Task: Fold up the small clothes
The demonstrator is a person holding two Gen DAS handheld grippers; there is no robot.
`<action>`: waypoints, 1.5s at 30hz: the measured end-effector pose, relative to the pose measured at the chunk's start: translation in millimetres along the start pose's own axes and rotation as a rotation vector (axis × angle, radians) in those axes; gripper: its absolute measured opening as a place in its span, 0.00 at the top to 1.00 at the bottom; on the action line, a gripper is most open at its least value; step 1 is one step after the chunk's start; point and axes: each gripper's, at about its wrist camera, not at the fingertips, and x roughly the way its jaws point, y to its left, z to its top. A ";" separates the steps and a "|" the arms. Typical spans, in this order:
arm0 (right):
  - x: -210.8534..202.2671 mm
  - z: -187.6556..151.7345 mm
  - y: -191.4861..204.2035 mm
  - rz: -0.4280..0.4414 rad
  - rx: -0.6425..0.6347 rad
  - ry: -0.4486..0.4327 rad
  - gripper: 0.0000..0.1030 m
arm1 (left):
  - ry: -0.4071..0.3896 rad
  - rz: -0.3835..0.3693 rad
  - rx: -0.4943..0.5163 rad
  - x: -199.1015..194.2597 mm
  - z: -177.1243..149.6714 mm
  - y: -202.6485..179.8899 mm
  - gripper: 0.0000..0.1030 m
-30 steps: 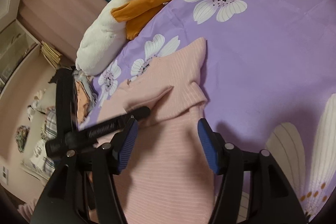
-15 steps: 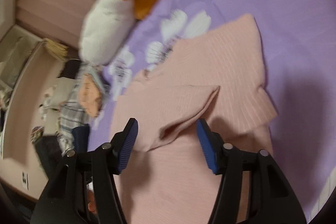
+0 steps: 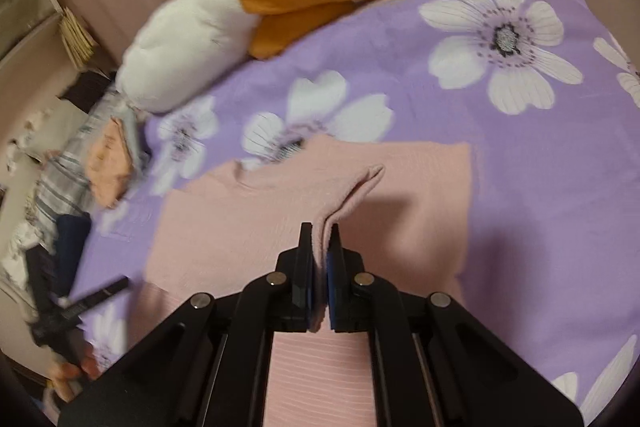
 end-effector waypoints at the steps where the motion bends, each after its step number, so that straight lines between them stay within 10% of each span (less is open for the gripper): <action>1: 7.6 -2.7 -5.2 0.002 -0.001 0.039 0.92 | 0.004 -0.001 -0.002 3.0 0.9 -0.3 0.38; 7: 14.3 -8.6 -19.8 -0.208 -0.027 0.028 0.76 | 0.014 -0.027 0.062 20.6 9.0 -23.2 0.38; 14: -2.0 -18.8 -5.8 -0.024 -0.113 -0.009 0.80 | 0.041 -0.042 0.169 46.1 9.2 -45.3 0.38; 21: 18.4 -46.3 -5.1 -0.112 -0.200 0.090 0.84 | 0.066 -0.016 0.206 53.1 -3.5 -42.1 0.38; 35: -65.6 -98.5 -26.3 0.002 -0.018 0.070 0.55 | 0.128 -0.105 0.079 -21.8 -60.8 7.0 0.38; 45: -94.3 -167.5 -65.5 0.137 0.198 0.153 0.53 | 0.180 -0.302 -0.048 -47.0 -109.1 39.4 0.38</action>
